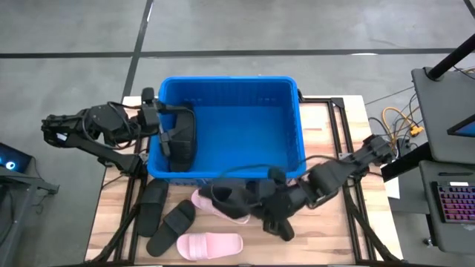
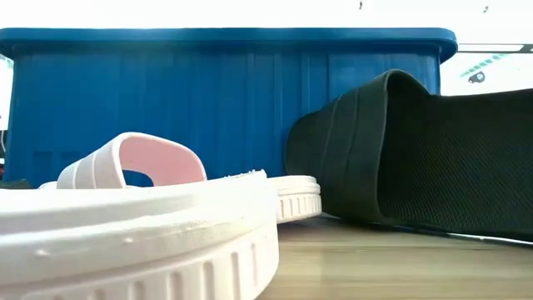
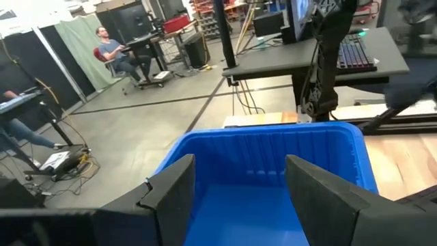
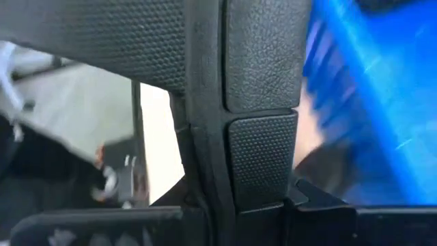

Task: Pick and place slides into bin
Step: Put the black slide into the blue container

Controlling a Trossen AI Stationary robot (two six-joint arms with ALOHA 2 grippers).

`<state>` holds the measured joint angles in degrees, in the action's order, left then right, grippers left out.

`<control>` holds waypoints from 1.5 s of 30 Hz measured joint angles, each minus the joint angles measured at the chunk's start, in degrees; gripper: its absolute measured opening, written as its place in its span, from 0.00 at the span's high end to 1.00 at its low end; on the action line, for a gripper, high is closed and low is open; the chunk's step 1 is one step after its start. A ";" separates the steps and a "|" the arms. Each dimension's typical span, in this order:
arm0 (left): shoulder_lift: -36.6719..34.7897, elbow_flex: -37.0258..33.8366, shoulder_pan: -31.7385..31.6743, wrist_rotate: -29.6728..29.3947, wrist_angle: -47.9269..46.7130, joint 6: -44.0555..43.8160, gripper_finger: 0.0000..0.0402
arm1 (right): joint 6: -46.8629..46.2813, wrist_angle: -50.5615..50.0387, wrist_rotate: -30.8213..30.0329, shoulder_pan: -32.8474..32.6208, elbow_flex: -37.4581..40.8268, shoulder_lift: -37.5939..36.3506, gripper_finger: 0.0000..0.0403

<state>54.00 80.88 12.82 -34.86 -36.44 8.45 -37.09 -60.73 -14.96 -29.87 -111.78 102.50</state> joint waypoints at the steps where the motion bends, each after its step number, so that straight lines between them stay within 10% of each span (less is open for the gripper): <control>1: -0.14 0.00 0.00 -0.01 -0.01 -0.02 0.47 | 0.86 0.13 -1.74 0.30 -1.48 -0.22 0.84; 12: -0.43 -0.11 0.00 0.01 0.04 -0.17 0.47 | 8.37 2.70 -27.33 3.03 -15.29 -1.40 0.84; 22: -0.14 -0.21 0.00 -0.14 0.00 -0.11 0.47 | 14.52 15.37 -28.67 10.35 -20.45 -1.35 0.84; 37: -0.68 -0.39 0.00 -1.50 -0.07 -0.04 0.47 | 50.42 52.80 26.44 18.63 -13.54 -1.23 0.84; 45: -0.48 -0.57 0.01 -1.62 -0.07 -0.04 0.47 | 51.76 74.77 51.78 19.98 -8.03 -0.02 0.84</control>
<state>53.52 80.31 12.83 -36.48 -36.51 8.40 14.67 14.04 36.82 -9.89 -119.81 102.48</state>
